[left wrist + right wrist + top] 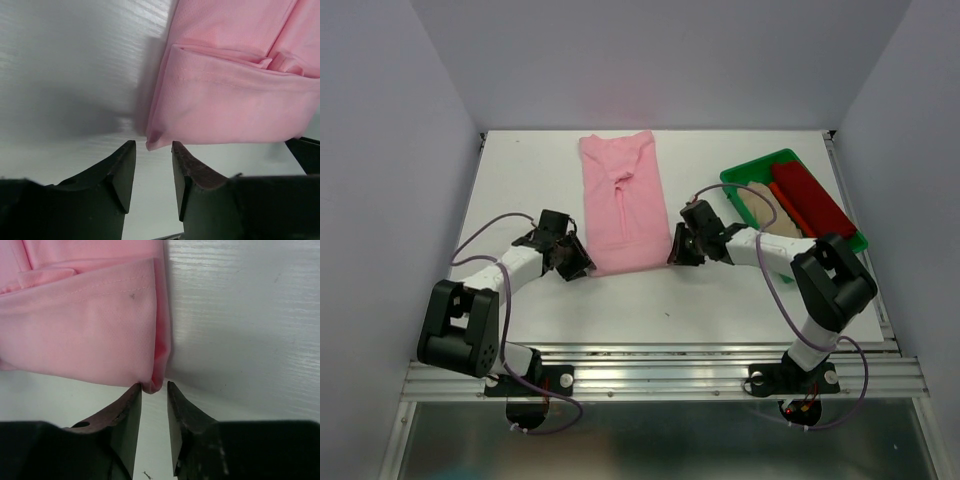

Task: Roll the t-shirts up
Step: Roll the T-shirt to the center of the board.

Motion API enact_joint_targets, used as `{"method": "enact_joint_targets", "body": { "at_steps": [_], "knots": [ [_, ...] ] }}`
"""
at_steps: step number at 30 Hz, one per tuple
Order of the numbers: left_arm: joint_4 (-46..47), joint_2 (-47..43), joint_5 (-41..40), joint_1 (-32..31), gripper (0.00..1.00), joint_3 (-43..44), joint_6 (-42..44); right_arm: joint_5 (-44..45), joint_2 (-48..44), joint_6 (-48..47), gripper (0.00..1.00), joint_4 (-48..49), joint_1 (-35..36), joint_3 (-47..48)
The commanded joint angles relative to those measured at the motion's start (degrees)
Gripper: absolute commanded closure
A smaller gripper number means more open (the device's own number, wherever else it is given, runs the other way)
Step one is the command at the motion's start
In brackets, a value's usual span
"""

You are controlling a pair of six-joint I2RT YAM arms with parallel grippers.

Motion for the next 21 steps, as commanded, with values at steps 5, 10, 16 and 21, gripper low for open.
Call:
{"method": "enact_joint_targets", "body": {
  "at_steps": [5, 10, 16, 21],
  "knots": [
    [-5.7, -6.4, -10.0, 0.3, 0.52, 5.0, 5.9, 8.6, -5.3, -8.2, 0.63, -3.3, 0.2, 3.2],
    [-3.2, -7.8, -9.3, -0.8, 0.84, 6.4, 8.0, 12.7, -4.6, -12.8, 0.65, -4.6, 2.0, 6.6],
    [0.2, -3.3, -6.9, -4.1, 1.0, 8.6, 6.4, 13.0, -0.6, -13.1, 0.89, -3.6, 2.0, 11.9],
    [4.8, 2.5, -4.8, -4.9, 1.0, 10.1, 5.4, 10.9, 4.2, -13.0, 0.92, -3.3, 2.0, 16.5]
  ]
}}
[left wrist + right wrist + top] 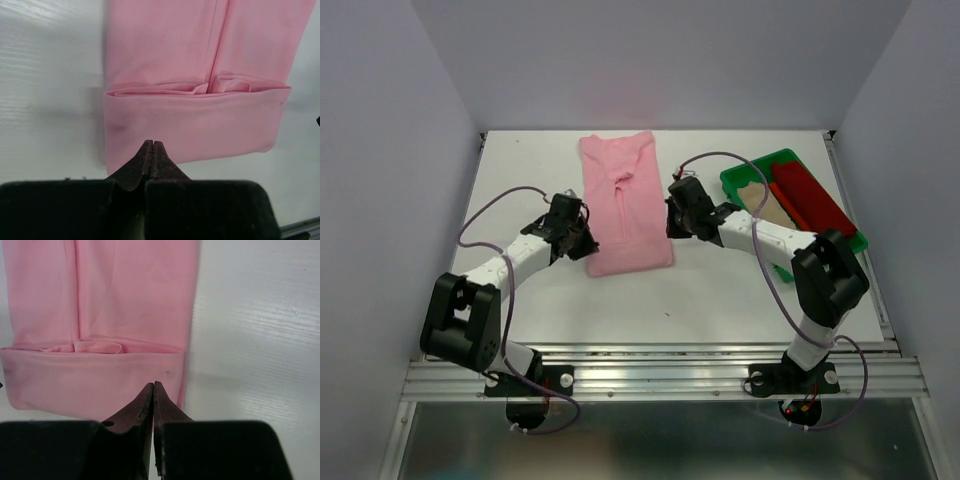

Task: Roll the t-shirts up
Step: Roll the T-shirt to the center of the board.

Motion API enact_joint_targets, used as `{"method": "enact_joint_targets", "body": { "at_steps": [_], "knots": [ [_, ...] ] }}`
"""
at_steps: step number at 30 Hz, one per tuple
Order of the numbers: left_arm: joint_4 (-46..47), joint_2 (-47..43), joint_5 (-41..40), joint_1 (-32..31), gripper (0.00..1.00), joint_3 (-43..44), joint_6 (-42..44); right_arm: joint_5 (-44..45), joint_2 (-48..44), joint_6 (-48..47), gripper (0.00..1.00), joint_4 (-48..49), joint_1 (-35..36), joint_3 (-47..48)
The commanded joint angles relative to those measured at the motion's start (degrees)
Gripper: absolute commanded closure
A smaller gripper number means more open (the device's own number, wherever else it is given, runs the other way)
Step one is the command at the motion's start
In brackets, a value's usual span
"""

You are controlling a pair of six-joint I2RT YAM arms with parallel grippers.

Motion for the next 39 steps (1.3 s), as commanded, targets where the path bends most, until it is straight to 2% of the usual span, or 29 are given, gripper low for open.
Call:
{"method": "enact_joint_targets", "body": {
  "at_steps": [1, 16, 23, 28, 31, 39],
  "knots": [
    [4.2, 4.0, 2.4, -0.6, 1.0, 3.0, -0.4, -0.9, 4.2, -0.9, 0.92, 1.0, 0.3, 4.5],
    [6.8, 13.8, 0.6, -0.8, 1.0, 4.9, -0.1, -0.4, 15.2, 0.5, 0.93, 1.4, 0.3, 8.0],
    [5.6, 11.8, -0.4, -0.9, 1.0, 5.5, 0.7, 0.6, 9.8, -0.4, 0.93, 1.4, 0.3, 5.9],
    [4.5, 7.9, -0.7, -1.5, 1.0, 7.7, 1.1, -2.4, 6.0, 0.2, 0.92, 2.9, 1.6, 6.2],
    [4.7, 7.2, 0.2, -2.4, 1.0, 8.7, 0.6, -4.4, 6.4, 0.9, 0.92, 3.3, 2.8, 8.0],
    [8.3, 12.6, 4.6, -3.3, 1.0, 8.8, -1.5, -7.1, 12.3, 2.7, 0.92, 4.6, 4.2, 10.3]
  ]
}}
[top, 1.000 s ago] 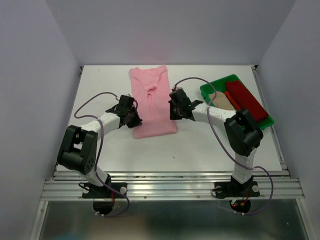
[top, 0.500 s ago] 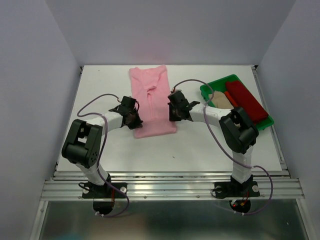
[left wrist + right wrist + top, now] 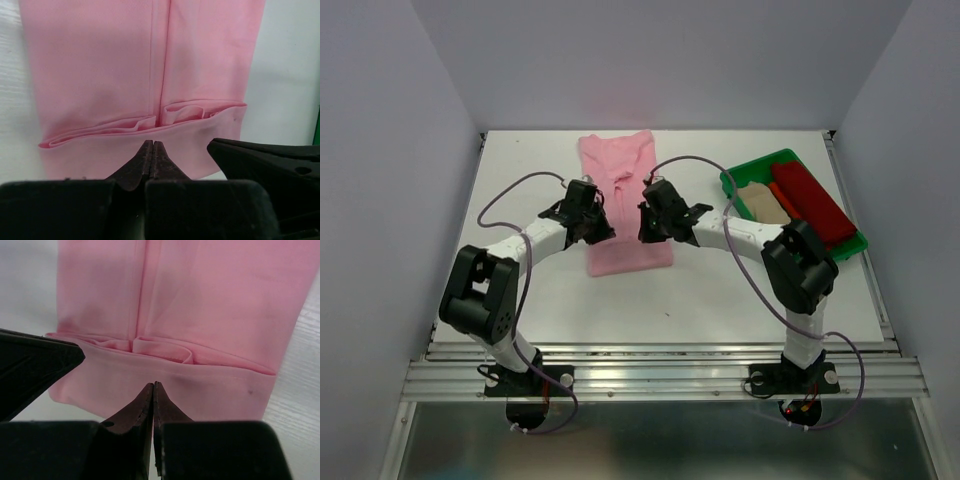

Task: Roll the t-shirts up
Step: Roll the T-shirt to the center of the board.

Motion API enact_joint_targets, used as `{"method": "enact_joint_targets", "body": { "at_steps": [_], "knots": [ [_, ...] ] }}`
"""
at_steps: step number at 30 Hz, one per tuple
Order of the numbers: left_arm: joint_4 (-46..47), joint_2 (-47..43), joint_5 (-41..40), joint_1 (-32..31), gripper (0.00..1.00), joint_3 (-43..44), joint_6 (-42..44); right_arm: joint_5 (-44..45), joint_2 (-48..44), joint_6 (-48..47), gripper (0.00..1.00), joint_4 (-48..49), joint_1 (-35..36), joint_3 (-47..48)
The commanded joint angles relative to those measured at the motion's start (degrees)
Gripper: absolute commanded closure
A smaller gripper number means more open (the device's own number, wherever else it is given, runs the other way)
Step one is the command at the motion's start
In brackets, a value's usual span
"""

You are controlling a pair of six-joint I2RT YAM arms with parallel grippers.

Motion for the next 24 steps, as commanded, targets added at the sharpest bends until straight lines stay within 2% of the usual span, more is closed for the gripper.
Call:
{"method": "enact_joint_targets", "body": {
  "at_steps": [1, 8, 12, 19, 24],
  "knots": [
    [2.9, 2.7, 3.4, -0.5, 1.0, 0.2, -1.3, -0.8, 3.0, 1.6, 0.92, 2.0, 0.1, 1.9],
    [5.1, 7.3, 3.6, -0.6, 1.0, -0.5, -1.9, 1.4, 6.2, 2.2, 0.92, 2.0, 0.1, 1.9],
    [5.1, 7.8, 3.5, -0.6, 1.0, -0.4, -1.9, 1.3, 4.9, 2.0, 0.92, 2.0, 0.1, 1.1],
    [1.9, 2.7, -0.6, -0.6, 1.0, 1.9, 0.1, 5.2, -4.3, 0.1, 0.91, 1.9, 0.1, -2.2],
    [-0.7, -6.8, -4.9, -0.6, 1.0, 1.6, 1.3, 7.8, -10.7, -0.5, 0.9, 1.7, 0.1, -8.2]
  ]
}}
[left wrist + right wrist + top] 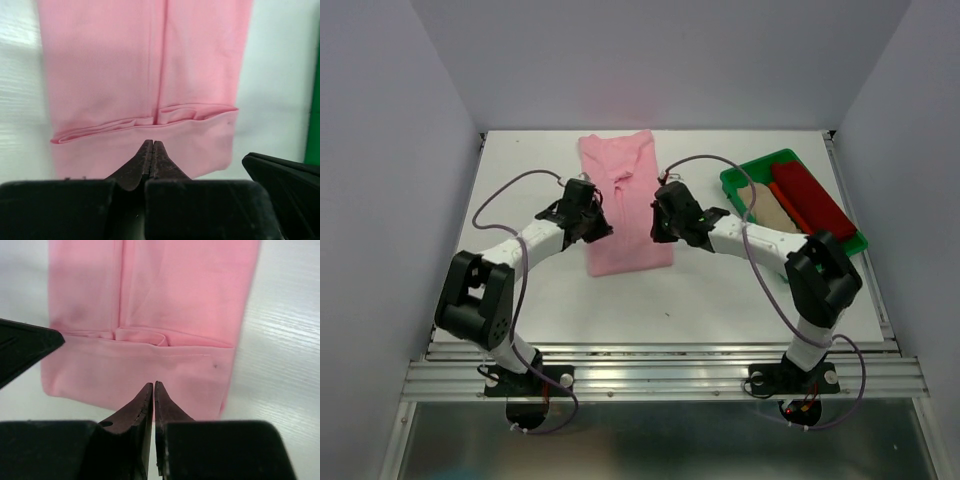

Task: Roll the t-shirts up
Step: Roll the T-shirt to the center of the board.

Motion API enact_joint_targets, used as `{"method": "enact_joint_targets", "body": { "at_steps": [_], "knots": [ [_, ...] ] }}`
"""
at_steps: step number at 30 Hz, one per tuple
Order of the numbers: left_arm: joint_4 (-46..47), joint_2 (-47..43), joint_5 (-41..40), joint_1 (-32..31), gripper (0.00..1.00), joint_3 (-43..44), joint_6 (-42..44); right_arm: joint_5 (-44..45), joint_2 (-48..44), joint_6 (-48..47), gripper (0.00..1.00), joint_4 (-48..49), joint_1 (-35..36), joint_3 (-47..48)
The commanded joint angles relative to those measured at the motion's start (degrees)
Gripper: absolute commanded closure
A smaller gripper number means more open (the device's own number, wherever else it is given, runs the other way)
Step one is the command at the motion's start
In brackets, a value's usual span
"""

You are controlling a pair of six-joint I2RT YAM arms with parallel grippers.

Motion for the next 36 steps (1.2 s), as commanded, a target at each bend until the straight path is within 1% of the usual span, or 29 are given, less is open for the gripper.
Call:
{"method": "enact_joint_targets", "body": {
  "at_steps": [1, 4, 6, 8, 9, 10, 11, 12, 13, 15, 17, 20, 22, 24, 26, 27, 30, 36],
  "knots": [
    [-1.7, -10.1, -5.1, -0.3, 1.0, 1.5, 2.4, 3.7, -6.5, -1.0, 0.89, 1.2, -0.8, -4.1],
    [-2.8, -14.4, -7.9, -0.3, 1.0, -1.2, 2.8, 3.2, -9.1, -0.4, 0.89, 0.8, -1.3, -8.1],
    [-3.6, -17.0, -9.0, -0.3, 1.0, -3.2, 2.5, 2.2, -10.7, 0.0, 0.85, 0.9, -2.0, -10.1],
    [-3.5, -19.6, -9.4, -0.3, 0.97, -7.1, 1.8, 0.3, -11.5, 0.7, 0.8, 1.0, -3.9, -12.4],
    [-3.2, -20.8, -9.4, -0.3, 0.93, -8.4, 1.4, -0.2, -11.9, 0.7, 0.78, 1.0, -3.9, -13.0],
    [-2.8, -21.8, -9.4, -0.3, 0.9, -11.3, 0.5, -0.8, -12.5, 0.9, 0.76, 1.0, -4.7, -13.6],
    [-1.8, -24.4, -9.6, -0.3, 0.87, -13.0, -0.1, -1.9, -12.8, 1.0, 0.71, 1.0, -5.3, -14.4],
    [-1.3, -25.8, -10.1, -0.3, 0.79, -14.4, -1.1, -2.5, -12.9, 1.1, 0.68, 1.0, -5.8, -14.8],
    [-0.5, -27.1, -10.3, -0.3, 0.75, -17.6, -2.0, -3.1, -12.9, 1.2, 0.66, 1.2, -5.8, -15.0],
    [0.3, -31.1, -12.6, -0.3, 0.67, -20.2, -4.7, -4.3, -12.3, 1.3, 0.63, 1.5, -6.4, -15.5],
    [0.8, -33.6, -13.8, -0.3, 0.67, -23.2, -5.7, -5.7, -11.5, 1.7, 0.61, 2.4, -6.4, -15.9],
    [-1.1, -33.1, -13.4, -0.3, 0.67, -22.3, -4.3, -7.3, -10.8, 2.5, 0.59, 3.4, -6.9, -16.2],
    [-3.7, -30.5, -12.8, -0.3, 0.66, -21.1, -3.5, -9.0, -10.4, 3.0, 0.57, 4.3, -6.9, -16.4],
    [-2.9, -28.9, -11.3, -0.3, 0.65, -21.4, -2.7, -9.6, -9.8, 3.4, 0.56, 4.8, -7.5, -16.4],
    [-0.6, -27.2, -9.2, -0.3, 0.6, -22.3, -2.5, -10.3, -9.5, 3.6, 0.56, 5.3, -7.5, -16.6],
    [0.0, -26.9, -8.8, -0.3, 0.55, -23.2, -2.5, -10.4, -9.3, 3.8, 0.56, 5.4, -7.5, -16.6],
    [1.5, -25.8, -8.1, -0.3, 0.54, -23.9, -2.6, -10.6, -9.1, 4.1, 0.56, 6.0, -7.5, -16.7],
    [1.6, -25.4, -9.5, -0.3, 0.53, -24.6, -2.6, -11.7, -7.4, 4.5, 0.56, 6.8, -7.5, -16.7]
  ]
}}
